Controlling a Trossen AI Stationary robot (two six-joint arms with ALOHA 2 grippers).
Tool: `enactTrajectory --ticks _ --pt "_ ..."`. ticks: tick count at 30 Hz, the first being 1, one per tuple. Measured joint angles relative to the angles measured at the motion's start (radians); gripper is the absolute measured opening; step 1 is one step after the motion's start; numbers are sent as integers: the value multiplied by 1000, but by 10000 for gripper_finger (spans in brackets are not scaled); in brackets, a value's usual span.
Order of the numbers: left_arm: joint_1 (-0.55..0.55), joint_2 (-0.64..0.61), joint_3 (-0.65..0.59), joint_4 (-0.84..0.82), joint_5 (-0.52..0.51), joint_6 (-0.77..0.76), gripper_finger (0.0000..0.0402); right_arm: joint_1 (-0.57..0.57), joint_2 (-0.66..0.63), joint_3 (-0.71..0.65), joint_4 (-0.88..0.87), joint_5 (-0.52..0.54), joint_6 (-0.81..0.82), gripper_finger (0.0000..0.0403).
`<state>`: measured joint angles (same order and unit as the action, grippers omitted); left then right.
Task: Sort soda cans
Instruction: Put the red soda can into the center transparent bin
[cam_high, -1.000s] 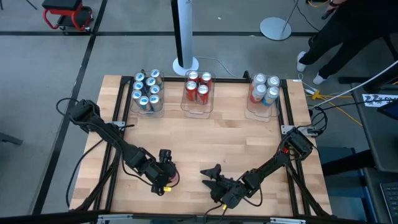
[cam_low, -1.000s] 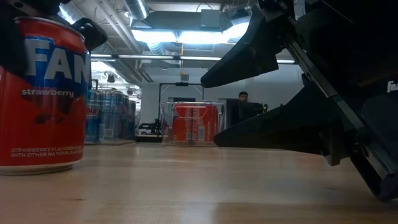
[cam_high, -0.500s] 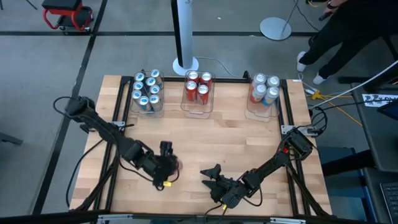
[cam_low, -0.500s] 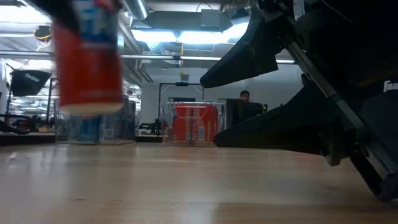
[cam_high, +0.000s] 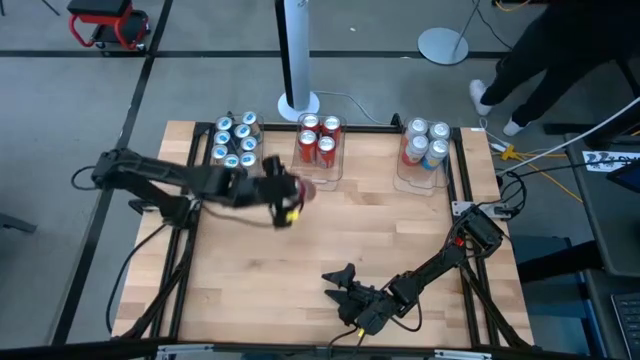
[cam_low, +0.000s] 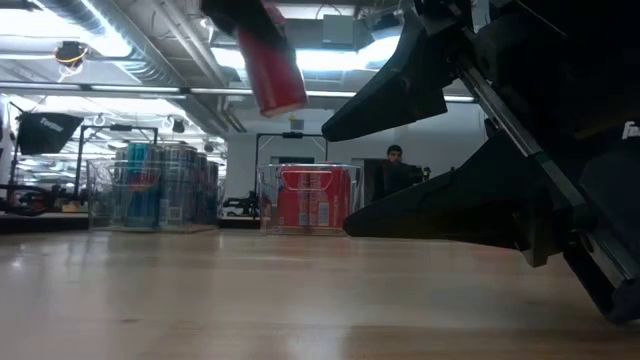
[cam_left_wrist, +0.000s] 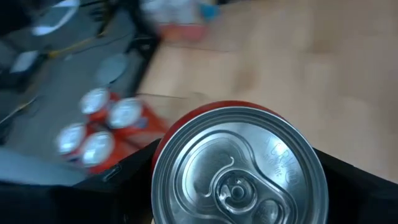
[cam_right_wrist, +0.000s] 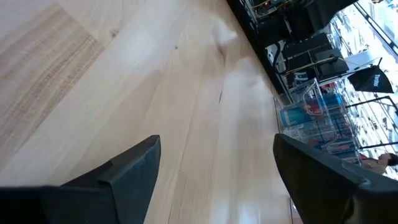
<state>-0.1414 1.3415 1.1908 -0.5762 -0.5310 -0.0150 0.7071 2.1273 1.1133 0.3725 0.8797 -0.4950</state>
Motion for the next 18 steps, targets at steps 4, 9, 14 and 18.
enactTrajectory --ticks 4,9,14,18 --pt "155 15 -2 66 7 49 292 0 0 0 0 0 -1 310" --pt "317 54 -5 159 57 48 292 0 0 1 -1 0 -4 310" --pt "463 110 -5 158 237 -35 292 0 0 1 -3 0 -4 310" --pt "524 178 -7 158 325 -60 292 0 0 1 -4 0 -5 310"
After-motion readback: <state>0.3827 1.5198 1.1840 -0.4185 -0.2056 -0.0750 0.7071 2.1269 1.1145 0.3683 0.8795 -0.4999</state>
